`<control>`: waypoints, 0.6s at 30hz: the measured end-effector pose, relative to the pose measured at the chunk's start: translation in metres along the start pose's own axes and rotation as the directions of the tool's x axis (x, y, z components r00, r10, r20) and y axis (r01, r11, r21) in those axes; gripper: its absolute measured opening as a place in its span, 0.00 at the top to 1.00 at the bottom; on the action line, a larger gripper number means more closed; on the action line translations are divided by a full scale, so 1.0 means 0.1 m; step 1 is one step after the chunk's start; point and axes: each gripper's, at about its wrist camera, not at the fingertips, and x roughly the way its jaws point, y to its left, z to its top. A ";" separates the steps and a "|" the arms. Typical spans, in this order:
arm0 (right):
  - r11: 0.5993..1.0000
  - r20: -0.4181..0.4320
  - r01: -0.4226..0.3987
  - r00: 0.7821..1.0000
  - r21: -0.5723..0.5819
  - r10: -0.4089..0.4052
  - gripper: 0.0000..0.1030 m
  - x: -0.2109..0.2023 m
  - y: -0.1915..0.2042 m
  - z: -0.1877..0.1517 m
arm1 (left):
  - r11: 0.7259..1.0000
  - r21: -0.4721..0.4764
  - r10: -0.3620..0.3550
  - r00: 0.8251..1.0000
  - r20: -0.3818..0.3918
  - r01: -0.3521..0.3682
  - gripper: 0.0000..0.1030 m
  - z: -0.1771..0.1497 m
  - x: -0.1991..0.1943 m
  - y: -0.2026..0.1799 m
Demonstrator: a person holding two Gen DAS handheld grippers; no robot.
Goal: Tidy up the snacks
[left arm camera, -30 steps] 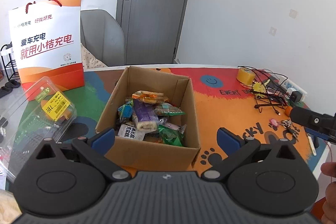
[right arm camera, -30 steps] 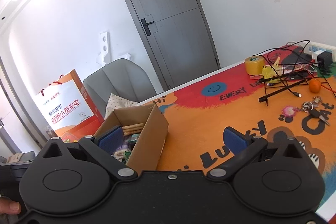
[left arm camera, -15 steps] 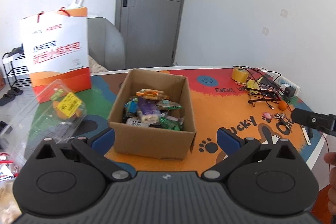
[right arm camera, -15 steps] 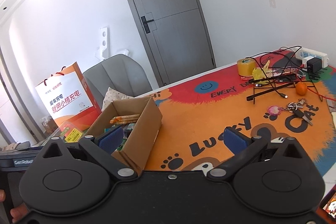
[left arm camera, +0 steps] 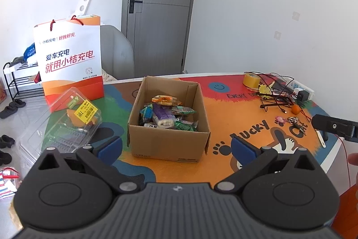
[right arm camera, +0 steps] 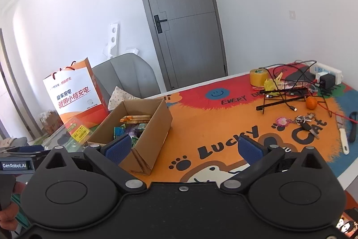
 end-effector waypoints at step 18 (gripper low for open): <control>1.000 -0.023 -0.016 1.000 -0.018 0.015 0.00 -0.01 0.03 -0.01 | 1.000 0.001 0.005 1.000 -0.006 -0.005 0.00 -0.01 0.00 0.00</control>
